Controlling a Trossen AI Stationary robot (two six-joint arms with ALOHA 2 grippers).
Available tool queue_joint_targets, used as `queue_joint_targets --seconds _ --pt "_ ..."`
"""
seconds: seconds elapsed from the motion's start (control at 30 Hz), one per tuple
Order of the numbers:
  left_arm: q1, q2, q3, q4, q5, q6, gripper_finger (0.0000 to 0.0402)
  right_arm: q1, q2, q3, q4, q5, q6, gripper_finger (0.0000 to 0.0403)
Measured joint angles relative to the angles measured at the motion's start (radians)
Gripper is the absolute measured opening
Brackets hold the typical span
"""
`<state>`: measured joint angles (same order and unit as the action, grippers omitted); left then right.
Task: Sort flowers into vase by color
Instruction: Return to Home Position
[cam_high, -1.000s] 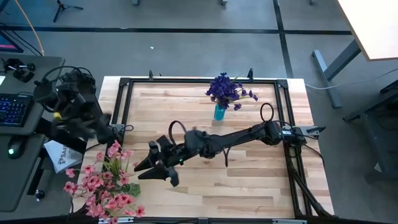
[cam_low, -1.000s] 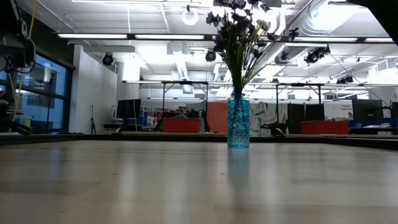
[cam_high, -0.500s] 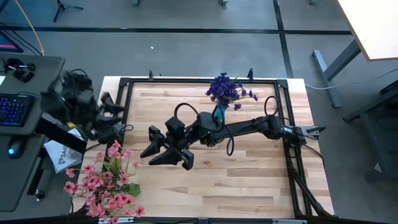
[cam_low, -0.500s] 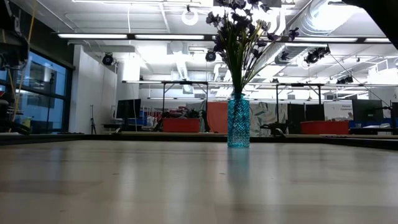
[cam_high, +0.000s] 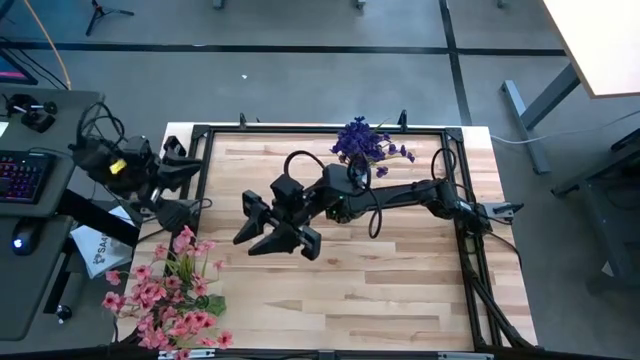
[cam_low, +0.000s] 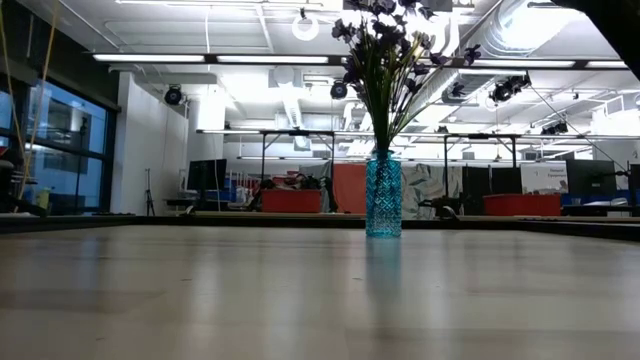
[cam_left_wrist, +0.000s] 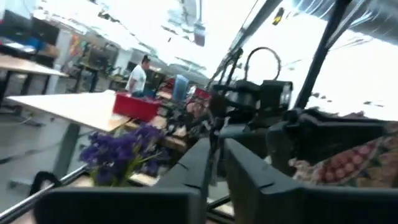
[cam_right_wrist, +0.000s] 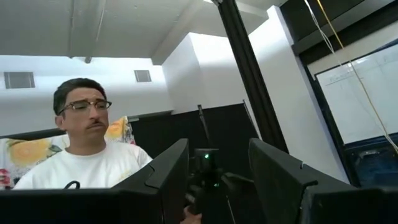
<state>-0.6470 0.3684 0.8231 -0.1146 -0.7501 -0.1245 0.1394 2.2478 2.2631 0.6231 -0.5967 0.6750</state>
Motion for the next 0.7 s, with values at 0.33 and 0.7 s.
queue_joint_targets --seconds 0.33,0.7 --pt "0.232 0.152 -0.211 0.141 0.385 -0.202 0.0001 -0.022 0.000 0.000 -0.008 -0.030 0.020 0.0163" --pt "0.712 0.225 -0.220 0.169 0.932 -0.126 0.0000 -0.014 0.000 0.000 -0.008 -0.067 0.069 0.0163"
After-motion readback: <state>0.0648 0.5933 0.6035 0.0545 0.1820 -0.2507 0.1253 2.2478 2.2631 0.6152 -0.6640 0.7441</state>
